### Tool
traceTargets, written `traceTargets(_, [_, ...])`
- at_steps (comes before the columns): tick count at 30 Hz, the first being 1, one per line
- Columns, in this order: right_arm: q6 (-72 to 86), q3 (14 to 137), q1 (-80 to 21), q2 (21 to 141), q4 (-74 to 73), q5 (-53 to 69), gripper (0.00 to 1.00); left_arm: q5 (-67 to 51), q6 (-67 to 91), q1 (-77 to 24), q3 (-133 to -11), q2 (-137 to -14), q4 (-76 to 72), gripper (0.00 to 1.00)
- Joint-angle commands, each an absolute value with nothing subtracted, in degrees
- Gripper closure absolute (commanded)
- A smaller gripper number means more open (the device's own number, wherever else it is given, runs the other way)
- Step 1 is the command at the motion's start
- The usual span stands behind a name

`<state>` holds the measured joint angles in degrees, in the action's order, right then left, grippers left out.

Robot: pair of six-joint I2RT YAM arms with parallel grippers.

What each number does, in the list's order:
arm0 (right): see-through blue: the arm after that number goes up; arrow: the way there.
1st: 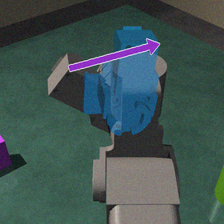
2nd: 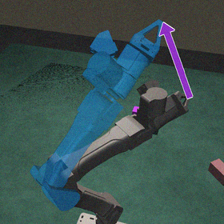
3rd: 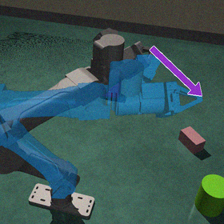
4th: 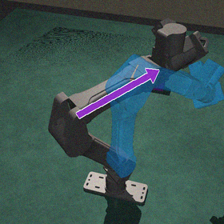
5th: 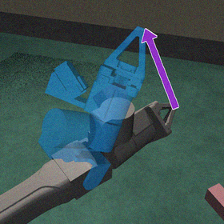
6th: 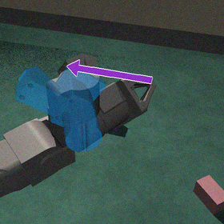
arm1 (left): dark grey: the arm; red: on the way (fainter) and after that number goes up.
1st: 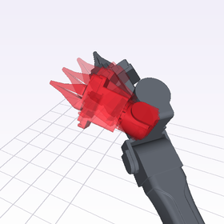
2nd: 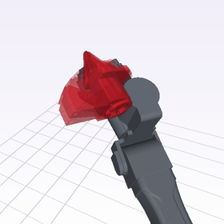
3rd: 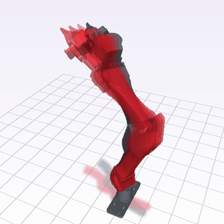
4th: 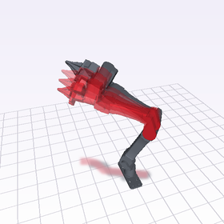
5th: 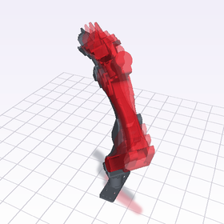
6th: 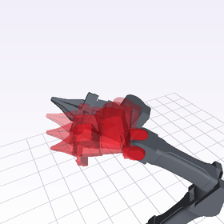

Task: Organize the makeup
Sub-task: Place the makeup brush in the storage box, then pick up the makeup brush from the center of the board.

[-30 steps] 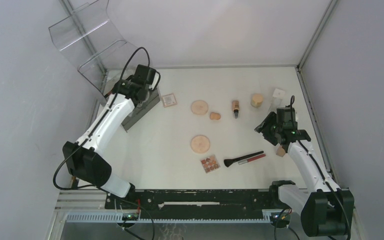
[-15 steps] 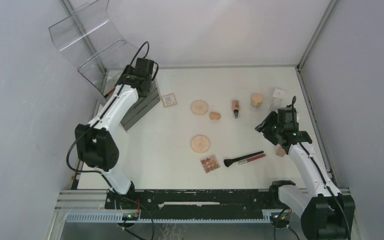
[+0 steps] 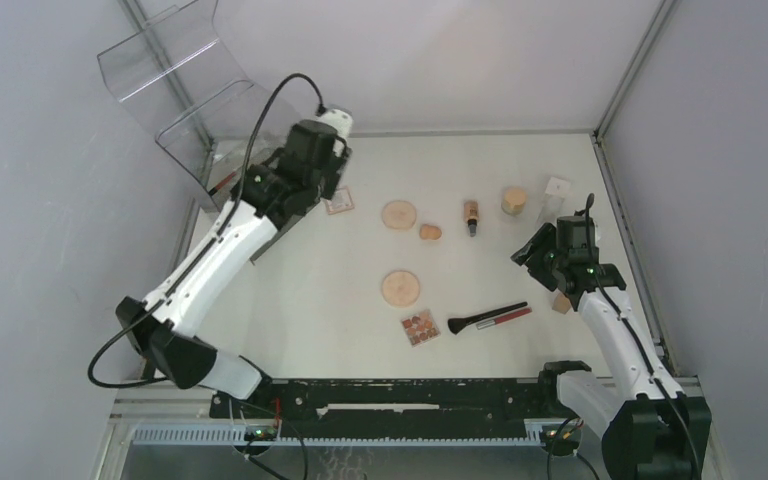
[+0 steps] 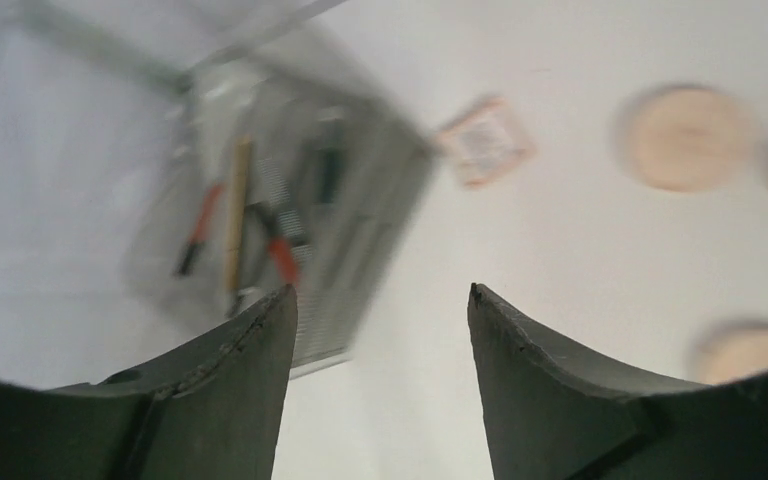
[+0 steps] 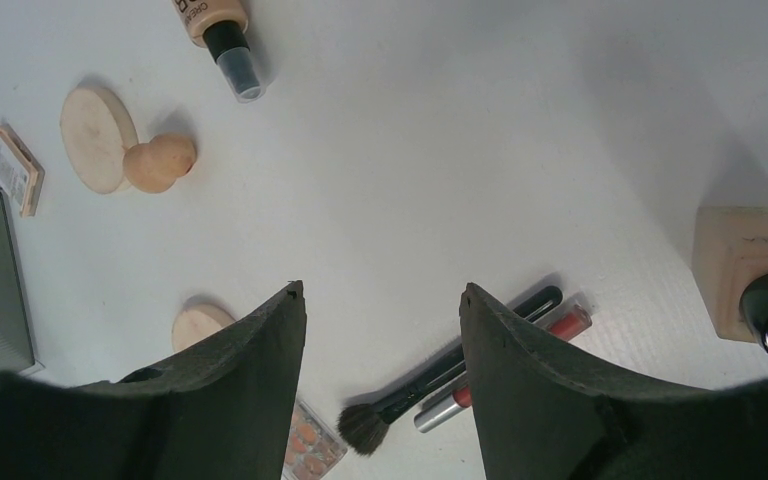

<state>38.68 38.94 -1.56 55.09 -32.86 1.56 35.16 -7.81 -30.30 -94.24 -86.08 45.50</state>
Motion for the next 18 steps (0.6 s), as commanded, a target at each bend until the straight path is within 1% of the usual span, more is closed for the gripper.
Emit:
traceTargets(1, [37.5, 39.4, -1.2, 55.3, -32.6, 0.5, 0.35, 18.6, 1.8, -40.2, -89.9, -85.1, 45.2, 0.32])
traceTargets(7, [37.7, 39.4, -0.8, 53.7, -34.8, -2.3, 0.35, 10.6, 5.2, -54.7, -89.1, -93.8, 41.4, 0.30])
traceTargets(11, [38.1, 39.4, 0.6, 52.0, -35.8, -3.5, 0.34, 8.3, 5.7, -62.3, -92.1, -101.0, 40.6, 0.29])
traceTargets(14, [37.5, 39.7, 1.6, 51.1, -36.0, -4.1, 0.34, 7.3, 5.3, -66.3, -94.8, -105.8, 39.8, 0.29])
traceTargets(18, [37.6, 40.3, 3.2, 50.5, -37.3, -4.6, 0.34, 5.7, 5.7, -68.6, -97.4, -111.0, 38.6, 0.27])
